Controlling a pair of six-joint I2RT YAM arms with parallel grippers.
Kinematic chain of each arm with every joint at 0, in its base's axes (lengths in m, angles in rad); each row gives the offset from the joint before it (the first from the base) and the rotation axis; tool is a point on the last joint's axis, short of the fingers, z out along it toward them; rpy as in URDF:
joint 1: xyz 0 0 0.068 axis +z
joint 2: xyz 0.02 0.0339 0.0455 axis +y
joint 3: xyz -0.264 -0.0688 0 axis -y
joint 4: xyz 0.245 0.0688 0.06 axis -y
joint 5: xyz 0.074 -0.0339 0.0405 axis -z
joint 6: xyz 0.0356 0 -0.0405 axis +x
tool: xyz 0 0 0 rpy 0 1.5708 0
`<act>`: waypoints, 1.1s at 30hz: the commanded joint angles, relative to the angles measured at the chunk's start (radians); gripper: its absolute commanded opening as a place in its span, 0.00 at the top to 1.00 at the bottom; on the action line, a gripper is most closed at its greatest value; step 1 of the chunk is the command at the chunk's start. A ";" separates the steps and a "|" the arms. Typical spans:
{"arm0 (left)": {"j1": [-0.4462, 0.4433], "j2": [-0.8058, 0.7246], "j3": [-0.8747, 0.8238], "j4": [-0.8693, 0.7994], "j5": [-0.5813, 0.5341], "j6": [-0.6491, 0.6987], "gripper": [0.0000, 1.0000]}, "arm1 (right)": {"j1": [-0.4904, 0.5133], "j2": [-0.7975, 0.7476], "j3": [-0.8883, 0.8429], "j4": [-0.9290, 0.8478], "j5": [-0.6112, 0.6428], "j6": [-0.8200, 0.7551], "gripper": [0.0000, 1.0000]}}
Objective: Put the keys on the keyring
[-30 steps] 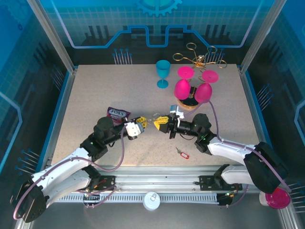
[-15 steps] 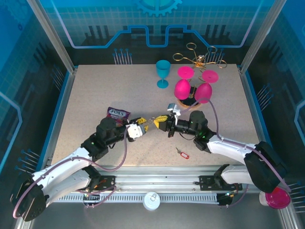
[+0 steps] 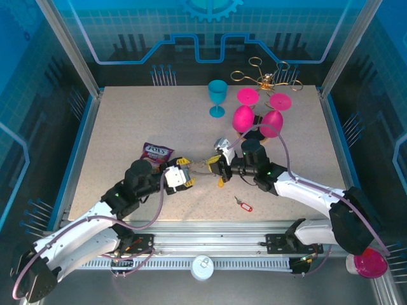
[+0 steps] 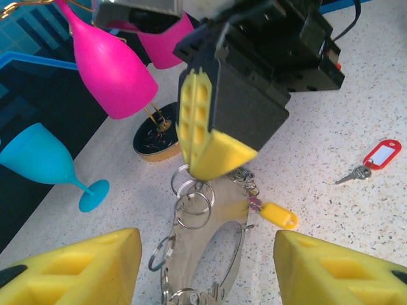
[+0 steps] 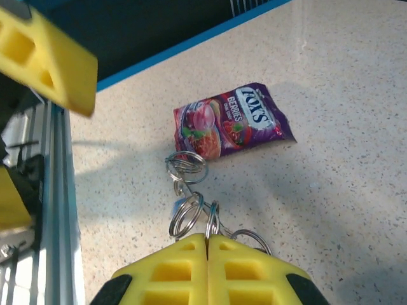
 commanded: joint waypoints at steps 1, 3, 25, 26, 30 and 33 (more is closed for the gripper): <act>-0.005 -0.009 0.055 -0.082 -0.027 -0.053 0.43 | 0.044 0.010 0.065 -0.100 -0.031 -0.136 1.00; -0.005 0.017 0.073 -0.087 -0.065 -0.060 0.45 | 0.067 0.020 0.071 -0.108 -0.065 -0.178 1.00; 0.165 0.140 0.168 -0.180 0.016 -0.099 0.61 | 0.105 0.027 0.073 -0.186 -0.024 -0.473 1.00; 0.165 0.150 0.176 -0.206 0.051 -0.082 0.62 | 0.098 0.026 0.069 -0.183 -0.047 -0.484 1.00; 0.164 0.187 0.202 -0.267 0.191 0.007 0.65 | 0.073 0.020 0.076 -0.218 -0.128 -0.534 1.00; 0.164 0.219 0.238 -0.337 0.316 0.076 0.66 | 0.066 0.018 0.088 -0.251 -0.152 -0.563 1.00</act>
